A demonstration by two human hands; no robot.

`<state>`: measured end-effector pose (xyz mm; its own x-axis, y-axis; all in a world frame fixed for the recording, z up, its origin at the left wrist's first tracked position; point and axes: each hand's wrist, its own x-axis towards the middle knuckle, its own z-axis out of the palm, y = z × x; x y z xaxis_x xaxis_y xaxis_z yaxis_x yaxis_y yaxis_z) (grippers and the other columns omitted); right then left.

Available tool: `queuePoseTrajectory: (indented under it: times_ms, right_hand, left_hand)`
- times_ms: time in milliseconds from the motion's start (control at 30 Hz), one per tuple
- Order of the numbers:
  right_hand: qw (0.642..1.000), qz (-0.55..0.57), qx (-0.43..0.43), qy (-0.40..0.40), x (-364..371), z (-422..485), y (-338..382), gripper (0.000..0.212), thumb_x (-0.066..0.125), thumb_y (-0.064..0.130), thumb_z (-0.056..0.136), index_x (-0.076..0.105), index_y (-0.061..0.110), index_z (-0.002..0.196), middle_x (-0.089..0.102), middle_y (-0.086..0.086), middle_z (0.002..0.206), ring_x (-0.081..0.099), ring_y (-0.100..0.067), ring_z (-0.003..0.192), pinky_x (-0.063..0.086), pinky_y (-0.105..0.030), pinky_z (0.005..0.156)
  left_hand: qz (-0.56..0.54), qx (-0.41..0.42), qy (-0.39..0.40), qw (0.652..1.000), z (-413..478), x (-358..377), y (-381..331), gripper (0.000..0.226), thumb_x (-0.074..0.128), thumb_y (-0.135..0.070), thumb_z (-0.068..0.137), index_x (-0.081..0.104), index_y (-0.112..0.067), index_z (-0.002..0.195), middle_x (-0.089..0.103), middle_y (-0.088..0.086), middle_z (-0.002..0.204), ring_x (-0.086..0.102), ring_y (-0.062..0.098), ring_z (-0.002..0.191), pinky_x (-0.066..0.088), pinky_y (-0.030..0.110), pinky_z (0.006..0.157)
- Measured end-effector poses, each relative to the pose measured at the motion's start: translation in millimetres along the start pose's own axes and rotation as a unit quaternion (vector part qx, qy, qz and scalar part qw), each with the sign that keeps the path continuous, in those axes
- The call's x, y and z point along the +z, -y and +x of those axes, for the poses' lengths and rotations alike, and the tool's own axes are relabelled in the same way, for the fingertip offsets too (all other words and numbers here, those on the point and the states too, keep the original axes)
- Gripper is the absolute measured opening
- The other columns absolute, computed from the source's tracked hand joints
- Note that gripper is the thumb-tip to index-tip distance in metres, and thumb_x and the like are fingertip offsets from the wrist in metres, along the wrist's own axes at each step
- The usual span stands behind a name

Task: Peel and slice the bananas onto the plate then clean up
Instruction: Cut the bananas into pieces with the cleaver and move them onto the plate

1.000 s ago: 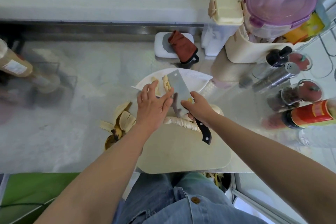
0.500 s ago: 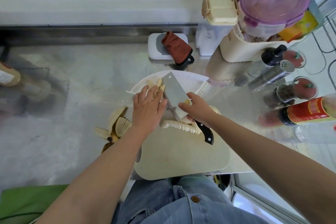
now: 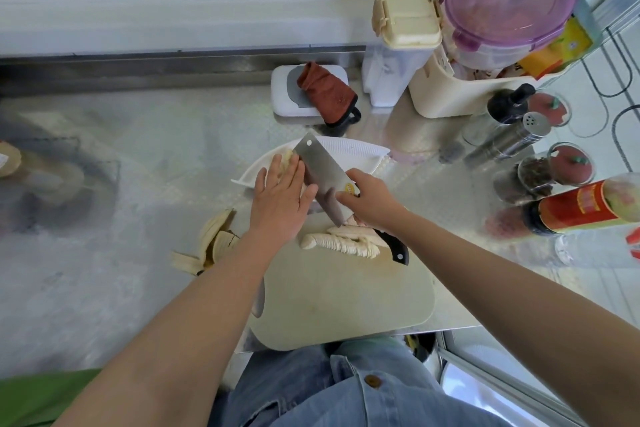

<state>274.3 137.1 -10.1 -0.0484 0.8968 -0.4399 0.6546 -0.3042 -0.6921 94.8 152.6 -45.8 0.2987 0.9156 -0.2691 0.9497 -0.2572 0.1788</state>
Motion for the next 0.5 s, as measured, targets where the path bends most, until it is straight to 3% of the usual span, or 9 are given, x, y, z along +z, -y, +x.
queuePoseTrajectory:
  times_ms: [167,333,433,500]
  right_hand:
    - [0.999,-0.025,-0.010,-0.036,-12.0,-2.8,-12.3,0.013,0.054,0.021,0.090,0.050,0.014,0.100,0.053,-0.005,0.067,0.047,-0.018,0.053,0.036,-0.031,0.054]
    - [0.999,-0.012,-0.012,-0.035,-17.9,-11.3,-19.6,0.019,0.055,0.024,0.091,0.056,0.012,0.106,0.064,-0.010,0.082,0.054,-0.022,0.057,0.049,-0.039,0.062]
    - [0.998,0.036,-0.012,-0.050,-27.2,-19.7,-25.6,0.018,0.053,0.022,0.093,0.055,0.016,0.110,0.062,0.001,0.082,0.052,-0.008,0.046,0.043,-0.027,0.048]
    - [0.998,0.056,-0.013,-0.038,-34.4,-27.4,-32.8,0.017,0.051,0.019,0.094,0.054,0.017,0.111,0.058,0.000,0.077,0.047,-0.008,0.040,0.040,-0.025,0.045]
  left_hand:
    - [-0.012,-0.009,0.000,1.000,3.3,-1.6,-0.6,0.062,0.006,-0.046,0.101,0.010,-0.017,0.155,0.001,-0.004,0.162,-0.011,0.020,0.148,-0.001,0.042,0.120]
    - [-0.035,-0.007,-0.017,0.999,3.8,-3.2,-0.9,0.054,0.020,-0.043,0.101,0.032,-0.017,0.147,0.020,0.003,0.157,0.014,0.028,0.141,0.009,0.044,0.115]
    - [-0.027,-0.010,-0.062,0.998,-0.4,-6.2,-0.7,0.045,0.031,-0.040,0.099,0.045,-0.017,0.135,0.033,0.009,0.143,0.026,0.030,0.130,0.017,0.043,0.110]
    - [-0.008,-0.023,-0.082,0.996,-4.8,-5.8,0.1,0.041,0.036,-0.039,0.098,0.050,-0.019,0.131,0.039,0.009,0.135,0.031,0.029,0.125,0.022,0.042,0.108]
